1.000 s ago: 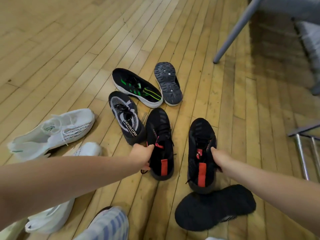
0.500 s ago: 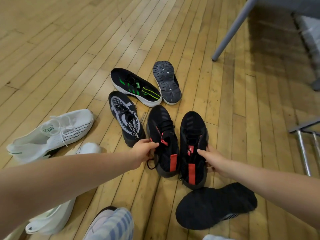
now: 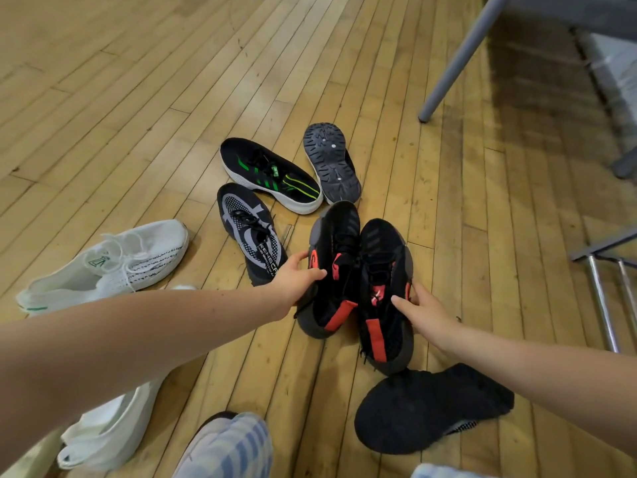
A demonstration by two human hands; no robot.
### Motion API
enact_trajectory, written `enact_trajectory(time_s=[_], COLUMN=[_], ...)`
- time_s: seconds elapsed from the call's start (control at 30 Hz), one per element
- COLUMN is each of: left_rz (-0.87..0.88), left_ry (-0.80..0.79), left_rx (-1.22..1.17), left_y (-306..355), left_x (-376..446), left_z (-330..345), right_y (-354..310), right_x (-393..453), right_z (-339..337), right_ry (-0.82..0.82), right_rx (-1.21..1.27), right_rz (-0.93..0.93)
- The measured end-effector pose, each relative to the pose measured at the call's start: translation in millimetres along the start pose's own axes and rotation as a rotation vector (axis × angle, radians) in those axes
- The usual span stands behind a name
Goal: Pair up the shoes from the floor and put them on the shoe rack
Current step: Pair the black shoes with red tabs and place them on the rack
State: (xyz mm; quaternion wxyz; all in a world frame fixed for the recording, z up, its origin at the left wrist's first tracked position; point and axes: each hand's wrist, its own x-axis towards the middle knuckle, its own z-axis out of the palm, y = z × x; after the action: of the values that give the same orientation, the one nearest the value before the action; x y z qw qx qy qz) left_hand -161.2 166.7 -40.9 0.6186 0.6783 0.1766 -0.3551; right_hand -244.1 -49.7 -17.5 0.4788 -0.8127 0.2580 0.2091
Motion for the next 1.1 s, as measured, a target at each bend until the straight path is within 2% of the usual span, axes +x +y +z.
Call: enact_trajectory(time_s=[0.17, 0.33, 0.47, 0.67, 0.73, 0.87, 0.97, 1.1], left_rz=[0.059, 0.168, 0.287, 0.421, 0.478, 0.538, 0.523, 0.534], left_ry=[-0.023, 0.000, -0.088, -0.268, -0.340, -0.477, -0.571, -0.637], left_rx=[-0.057, 0.072, 0.128, 0.187, 0.226, 0.137, 0.058, 0.041], left_y=[30, 110, 175, 235, 243, 243, 235, 240], left_x=[-4, -9, -17, -49, -62, -93, -114, -136], left_z=[6, 35, 77, 161, 190, 243, 276, 298], right_y=[-17, -42, -51, -43, -38, -24, 1, 3], right_x=[6, 6, -8, -77, -101, -148, -171, -196], right_z=[-18, -62, -118, -207, -230, -259, -279, -281], right_ry=[0.189, 0.386, 0.557, 0.834, 0.933, 1.074, 1.108, 1.116], right_rx=[0.039, 0.140, 0.251, 0.237, 0.261, 0.364, 0.500, 0.659], right_rz=[0.007, -0.022, -0.065, -0.166, -0.149, -0.086, -0.074, -0.105])
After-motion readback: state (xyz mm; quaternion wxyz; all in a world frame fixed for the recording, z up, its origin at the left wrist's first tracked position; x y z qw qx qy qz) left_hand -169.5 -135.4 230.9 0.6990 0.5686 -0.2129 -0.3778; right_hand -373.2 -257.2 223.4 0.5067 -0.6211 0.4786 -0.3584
